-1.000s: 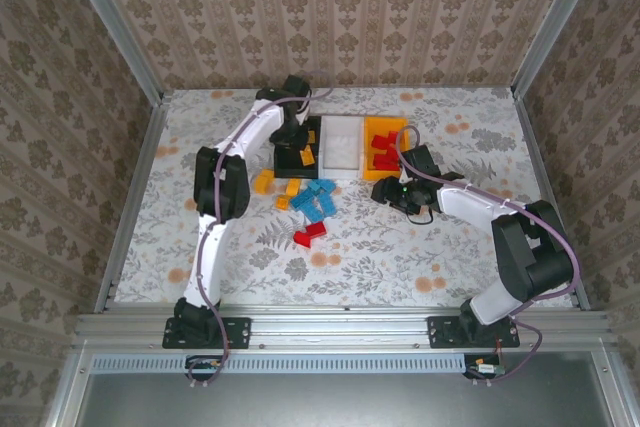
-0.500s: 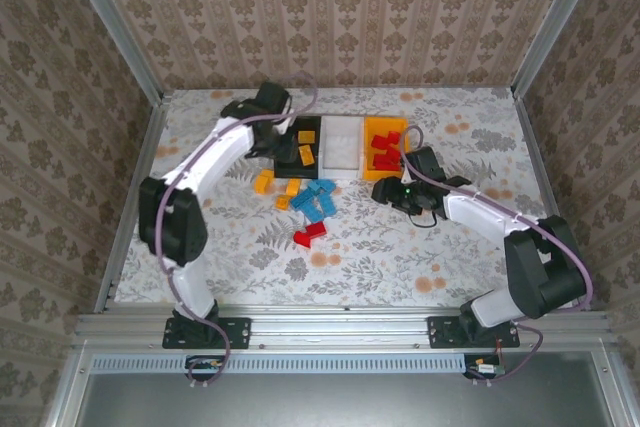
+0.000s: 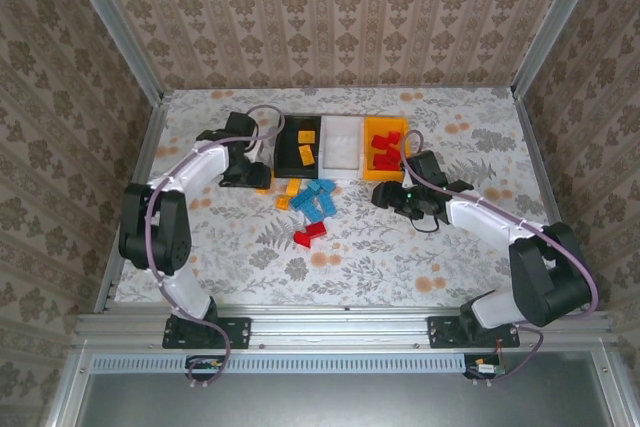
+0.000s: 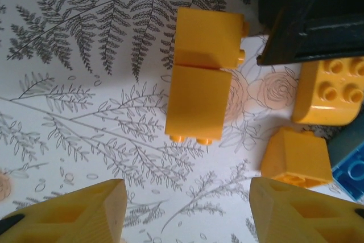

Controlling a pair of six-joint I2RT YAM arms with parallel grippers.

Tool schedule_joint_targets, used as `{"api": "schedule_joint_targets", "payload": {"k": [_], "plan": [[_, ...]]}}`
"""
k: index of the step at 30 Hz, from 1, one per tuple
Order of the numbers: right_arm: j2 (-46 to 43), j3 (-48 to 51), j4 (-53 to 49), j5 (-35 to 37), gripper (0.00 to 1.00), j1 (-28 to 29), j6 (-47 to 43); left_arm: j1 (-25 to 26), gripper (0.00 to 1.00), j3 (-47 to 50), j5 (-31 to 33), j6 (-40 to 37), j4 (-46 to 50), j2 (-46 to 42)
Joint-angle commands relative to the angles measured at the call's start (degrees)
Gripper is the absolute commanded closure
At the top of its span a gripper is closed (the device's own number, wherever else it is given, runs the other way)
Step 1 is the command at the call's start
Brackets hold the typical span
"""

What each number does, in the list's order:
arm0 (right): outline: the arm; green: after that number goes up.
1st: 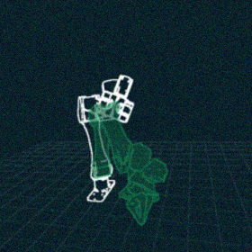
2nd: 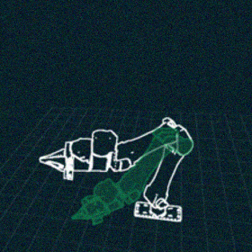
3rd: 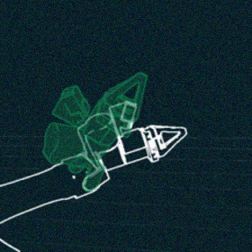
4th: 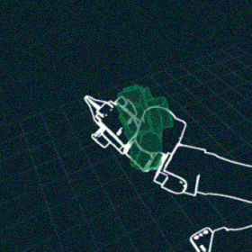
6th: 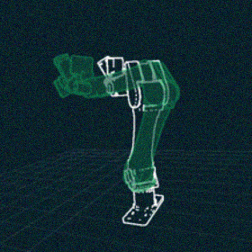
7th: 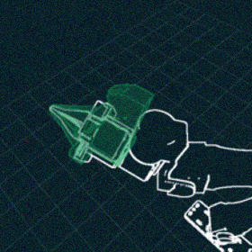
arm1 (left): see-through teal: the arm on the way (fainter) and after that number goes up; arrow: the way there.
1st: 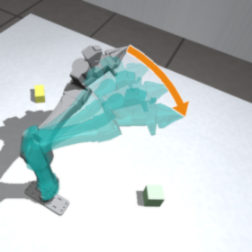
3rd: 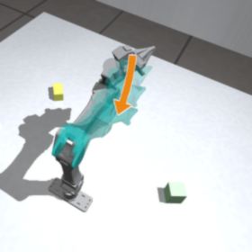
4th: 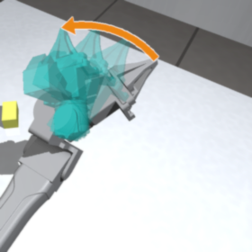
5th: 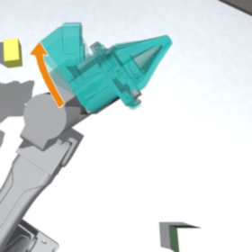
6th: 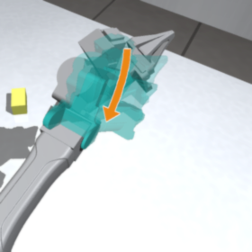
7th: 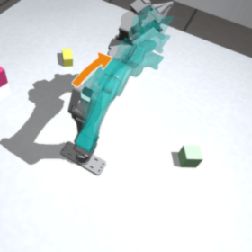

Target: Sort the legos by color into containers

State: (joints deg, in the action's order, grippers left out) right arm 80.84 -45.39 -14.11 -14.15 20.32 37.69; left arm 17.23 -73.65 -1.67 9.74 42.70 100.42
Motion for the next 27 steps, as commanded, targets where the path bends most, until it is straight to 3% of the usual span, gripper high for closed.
{"api": "schedule_joint_targets", "payload": {"k": [1, 17, 20, 24, 27], "plan": [[-3.25, 0.81, -2.43, 0.78, 0.33, 0.34, -1.52, -0.18, 0.39, -1.55, 0.09, -1.39, -1.07, 2.51], [-2.97, 1.27, -2.14, 1.21, 0.32, 0.08, -1.74, -0.10, 0.42, -8.05, 0.61, -2.61, -1.37, 13.37], [-2.89, 1.43, -1.98, 1.26, 0.32, 0.10, -1.58, -0.04, 0.49, -8.36, 0.64, -2.45, -1.24, 14.31], [-2.88, 1.61, -1.52, 1.31, 0.32, 0.08, -1.02, 0.23, 0.66, -7.38, 1.36, -2.03, -0.88, 13.33], [-2.62, 1.62, -1.05, 1.04, 0.32, 0.12, -0.53, 0.26, 0.72, -5.54, 1.20, -1.41, -1.29, 11.34]]}}
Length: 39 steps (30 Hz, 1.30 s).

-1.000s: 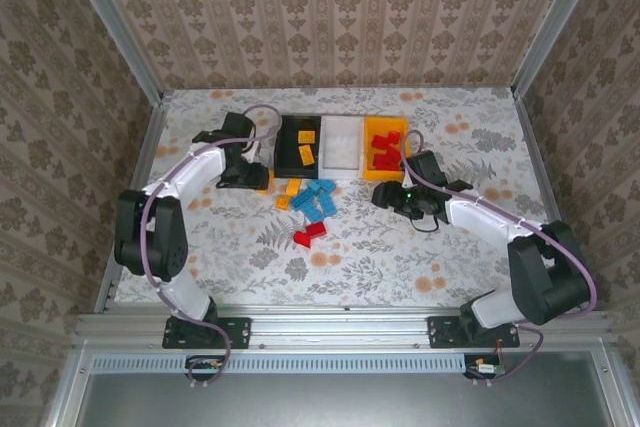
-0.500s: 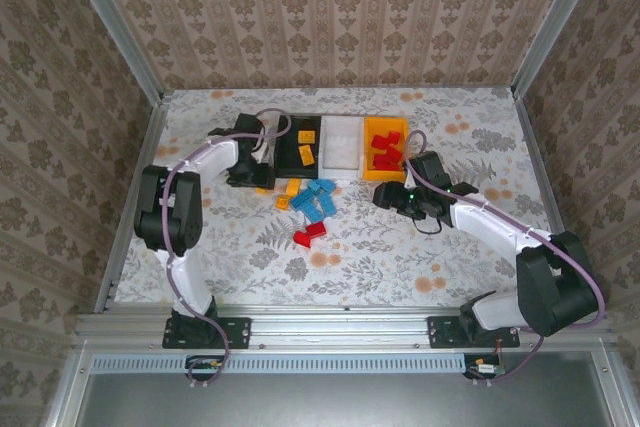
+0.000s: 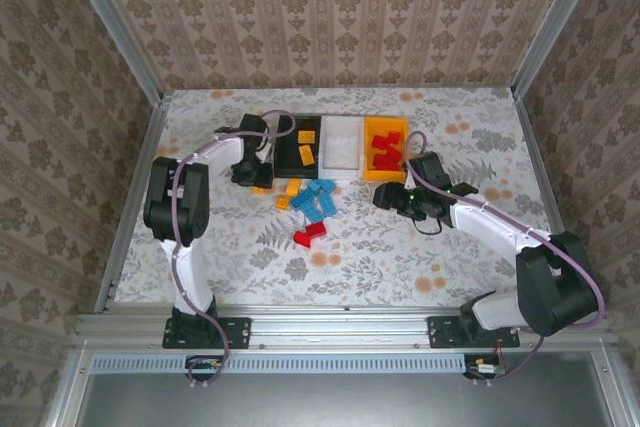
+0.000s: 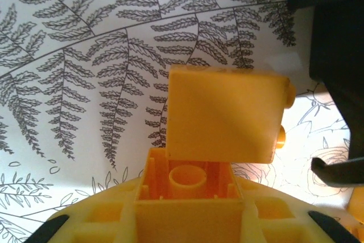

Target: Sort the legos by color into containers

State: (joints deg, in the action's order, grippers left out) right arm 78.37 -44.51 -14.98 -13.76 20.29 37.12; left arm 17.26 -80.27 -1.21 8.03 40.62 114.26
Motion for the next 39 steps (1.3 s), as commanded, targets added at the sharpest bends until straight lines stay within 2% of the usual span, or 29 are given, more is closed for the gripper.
{"api": "schedule_joint_targets", "payload": {"k": [1, 8, 15, 21, 25, 28, 32, 39], "plan": [[-0.06, 0.79, -0.03, 0.53, 0.32, 0.15, 0.20, 0.23, 0.72, 1.68, 0.69, 0.62, 0.83, -3.23], [-0.74, 1.55, 0.39, 0.36, 0.32, 0.18, 0.84, -1.40, 0.74, 9.31, -2.27, 3.72, 0.14, -14.13], [-0.63, 3.01, 2.35, -0.43, 0.32, 0.36, 1.94, -6.53, 0.74, 12.47, -15.46, 8.93, -2.96, -26.69], [0.12, 3.66, 3.90, -1.25, 0.31, 0.45, 2.39, -4.33, 0.74, 7.43, -28.88, 15.47, -8.41, -26.21], [-0.31, 3.82, 3.10, -0.97, 0.31, 0.45, 1.17, -2.34, 0.74, 4.68, -33.62, 19.94, -14.29, -21.74], [-0.91, 3.91, 2.15, -0.26, 0.31, 0.45, 0.19, -0.25, 0.74, -2.22, -32.34, 19.06, -12.35, -15.74], [-1.74, 4.59, 1.76, 0.48, 0.31, 0.45, -0.29, 2.37, 0.74, -13.68, -27.06, 15.36, -6.20, -6.49], [-2.67, 5.65, 0.77, 1.28, 0.30, 0.36, -1.34, 5.67, 0.74, -32.12, -11.92, 8.88, 7.58, 7.63]]}}
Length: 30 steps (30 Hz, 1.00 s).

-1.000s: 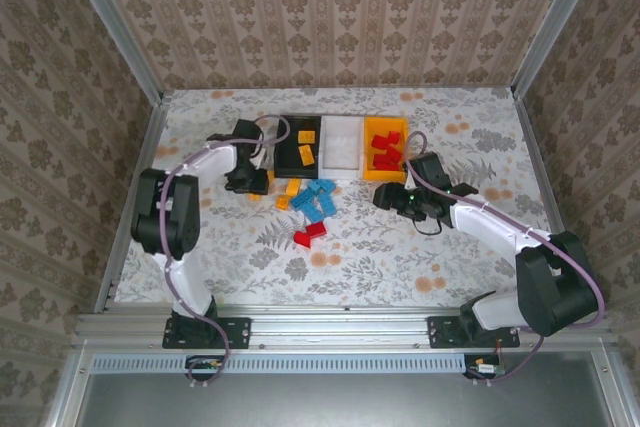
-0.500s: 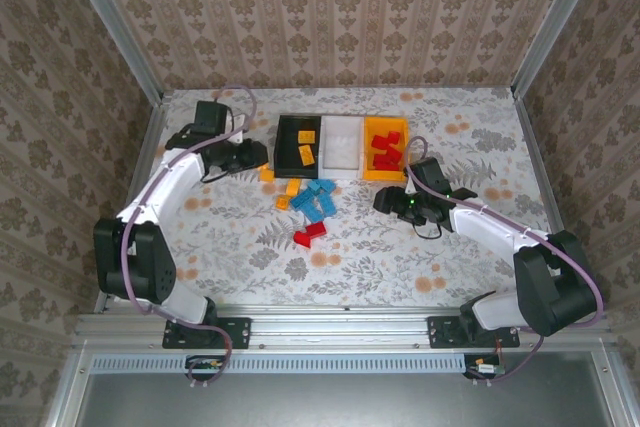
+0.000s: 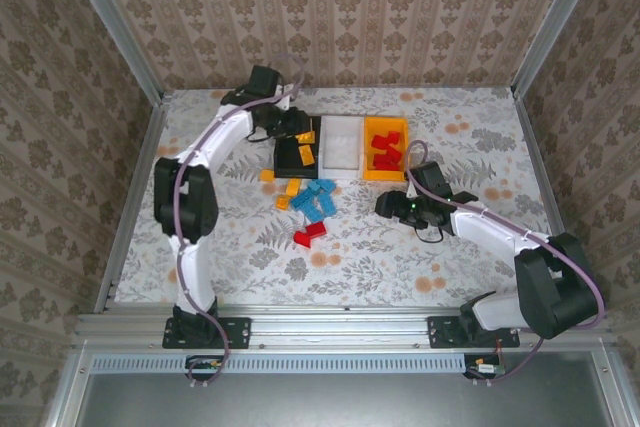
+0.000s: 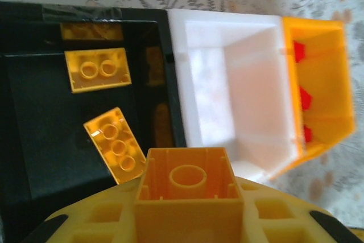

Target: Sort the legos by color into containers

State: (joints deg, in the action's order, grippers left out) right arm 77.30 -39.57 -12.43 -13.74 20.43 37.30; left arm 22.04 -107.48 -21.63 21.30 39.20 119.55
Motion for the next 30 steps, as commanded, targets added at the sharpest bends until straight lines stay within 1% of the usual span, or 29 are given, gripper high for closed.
{"api": "schedule_joint_targets", "payload": {"k": [1, 3, 5, 9, 13, 19, 25, 30], "plan": [[-1.72, 0.88, -1.92, 1.62, 0.30, 0.15, -1.66, 1.49, 0.74, -6.43, 10.85, -5.42, 10.33, 3.36], [-1.93, 1.05, -2.20, 1.86, 0.30, -0.07, -2.01, 3.09, 0.74, -8.63, 15.77, -7.42, 12.89, 4.98], [-1.86, 1.08, -2.25, 1.83, 0.30, -0.19, -2.27, 3.66, 0.74, -9.42, 18.88, -8.50, 14.46, 5.98], [-1.24, 0.58, -2.00, 1.42, 0.30, -0.25, -2.32, 3.62, 0.73, -7.90, 21.20, -9.08, 14.90, 6.49], [-0.73, 0.24, -1.72, 1.00, 0.30, -0.28, -2.04, 3.53, 0.73, -7.22, 22.21, -9.79, 15.12, 7.06], [-1.16, 0.02, -2.38, 1.15, 0.30, -0.29, -1.91, 3.34, 0.70, -6.42, 22.38, -10.04, 14.72, 7.61], [-1.82, -0.32, -3.21, 1.47, 0.30, -0.27, -1.92, 3.01, 0.66, -6.51, 21.64, -9.98, 14.84, 7.99], [-2.06, -0.50, -2.96, 0.91, 0.30, -0.17, -1.59, 3.01, 0.62, -5.31, 21.52, -9.86, 14.47, 6.53]]}}
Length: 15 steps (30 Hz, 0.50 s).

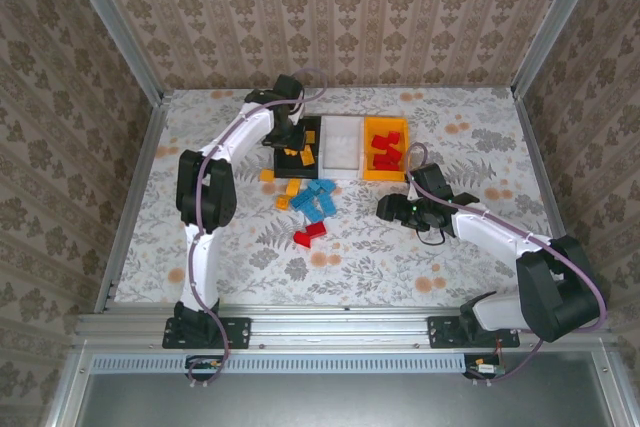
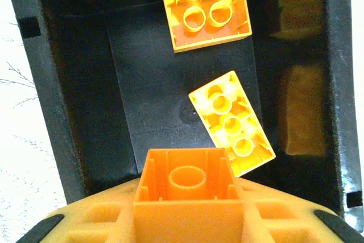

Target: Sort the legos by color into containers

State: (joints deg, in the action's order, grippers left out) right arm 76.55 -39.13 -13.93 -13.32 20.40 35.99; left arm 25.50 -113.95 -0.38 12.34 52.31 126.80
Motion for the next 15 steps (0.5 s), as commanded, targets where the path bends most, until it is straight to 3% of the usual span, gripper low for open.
{"api": "schedule_joint_targets", "payload": {"k": [1, 8, 15], "plan": [[-1.41, -1.01, -1.44, 0.37, 0.30, -0.12, -0.26, -0.50, 0.62, 1.62, 0.21, -0.91, 1.10, -1.15], [-2.59, -1.21, -1.89, 0.43, 0.30, 0.82, -0.29, -0.96, 0.56, 4.44, -0.56, -0.48, -0.23, -4.61], [-2.68, -2.33, -2.67, 0.08, 0.30, 3.56, -0.62, -1.24, 0.42, 7.08, -1.77, 0.27, -1.58, -8.71]]}}
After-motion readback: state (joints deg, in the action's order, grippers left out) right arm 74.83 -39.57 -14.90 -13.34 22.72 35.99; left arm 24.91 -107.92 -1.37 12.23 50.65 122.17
